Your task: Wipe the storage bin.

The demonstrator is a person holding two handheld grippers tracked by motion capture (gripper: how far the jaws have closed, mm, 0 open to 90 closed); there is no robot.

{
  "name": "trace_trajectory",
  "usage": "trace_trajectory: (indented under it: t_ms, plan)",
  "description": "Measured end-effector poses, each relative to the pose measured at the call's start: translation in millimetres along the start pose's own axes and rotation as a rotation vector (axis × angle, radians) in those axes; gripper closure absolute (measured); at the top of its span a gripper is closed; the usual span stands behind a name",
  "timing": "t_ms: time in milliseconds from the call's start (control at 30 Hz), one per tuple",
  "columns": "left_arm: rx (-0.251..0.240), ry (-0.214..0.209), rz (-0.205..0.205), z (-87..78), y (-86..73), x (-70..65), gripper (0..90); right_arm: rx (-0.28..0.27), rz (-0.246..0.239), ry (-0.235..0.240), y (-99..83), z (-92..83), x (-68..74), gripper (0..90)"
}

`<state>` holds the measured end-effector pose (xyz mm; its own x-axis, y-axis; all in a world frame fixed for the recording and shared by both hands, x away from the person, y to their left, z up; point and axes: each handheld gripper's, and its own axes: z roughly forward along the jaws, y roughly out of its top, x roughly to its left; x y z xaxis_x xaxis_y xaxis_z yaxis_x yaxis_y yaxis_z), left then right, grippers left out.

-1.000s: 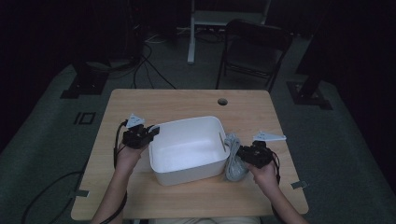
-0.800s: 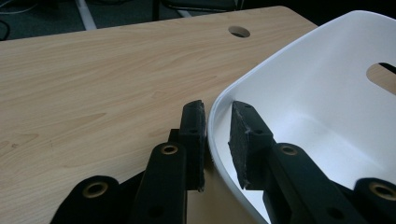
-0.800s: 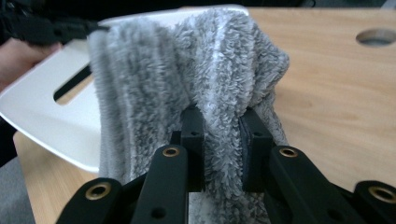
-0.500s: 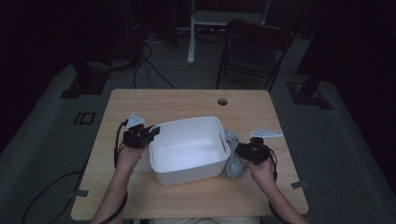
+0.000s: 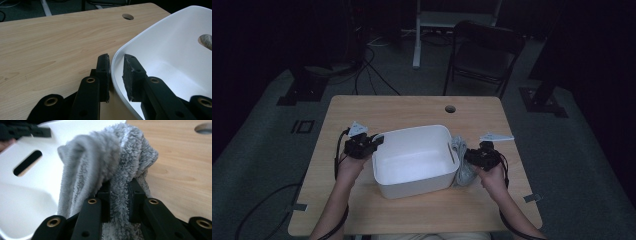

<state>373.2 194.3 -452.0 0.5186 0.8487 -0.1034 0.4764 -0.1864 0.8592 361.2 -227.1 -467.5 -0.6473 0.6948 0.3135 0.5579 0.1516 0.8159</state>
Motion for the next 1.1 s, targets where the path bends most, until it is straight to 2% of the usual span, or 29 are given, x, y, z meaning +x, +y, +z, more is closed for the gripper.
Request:
trace_trajectory:
  t_ms: [133,200,300,367,433,633,667,733,800,867,933,1033,1100]
  plan:
    - [0.000,-0.010,0.005,0.1,0.0,0.7,75.6,-0.010,0.000,0.003,7.2,-3.4,-3.1,76.6]
    - [0.002,-0.012,0.010,0.3,0.3,0.3,75.6,-0.052,0.028,0.030,15.4,-5.9,-6.5,76.5]
    - [0.001,-0.006,0.013,0.8,0.5,-0.5,75.6,-0.033,0.016,0.030,20.2,0.1,-7.8,76.6]
    - [0.005,0.001,0.015,1.1,1.1,-1.4,75.6,-0.028,0.001,0.011,16.8,6.7,-6.3,76.8]
    - [0.005,0.000,0.013,1.1,1.0,-1.1,75.6,-0.025,0.012,0.004,13.2,10.6,-7.9,76.9]
    - [0.006,-0.005,0.015,0.8,0.9,-0.5,75.5,0.014,-0.001,-0.015,15.5,12.0,-10.1,76.6]
    - [0.006,-0.007,0.014,0.7,0.9,-0.2,75.5,0.009,-0.001,-0.016,16.4,11.1,-10.3,76.5]
    - [0.005,-0.013,0.012,0.8,0.7,0.2,75.5,-0.036,0.017,-0.004,18.3,6.7,-12.1,76.5]
    - [0.005,-0.012,0.010,1.1,0.9,0.0,75.5,-0.045,0.024,0.012,21.2,6.6,-13.8,76.5]
    - [0.006,-0.007,0.009,1.5,1.1,-0.6,75.5,-0.024,0.006,0.004,20.9,11.7,-12.2,76.6]
    - [0.005,-0.003,0.008,1.6,1.1,-1.1,75.4,0.006,-0.013,-0.026,18.2,18.3,-11.5,76.7]
    - [0.005,-0.007,0.008,1.5,1.0,-0.5,75.3,0.058,0.005,-0.040,12.2,28.3,-17.0,76.6]
    - [0.006,-0.010,0.007,1.2,0.9,-0.1,75.4,0.050,0.015,-0.030,11.2,28.8,-20.4,76.6]
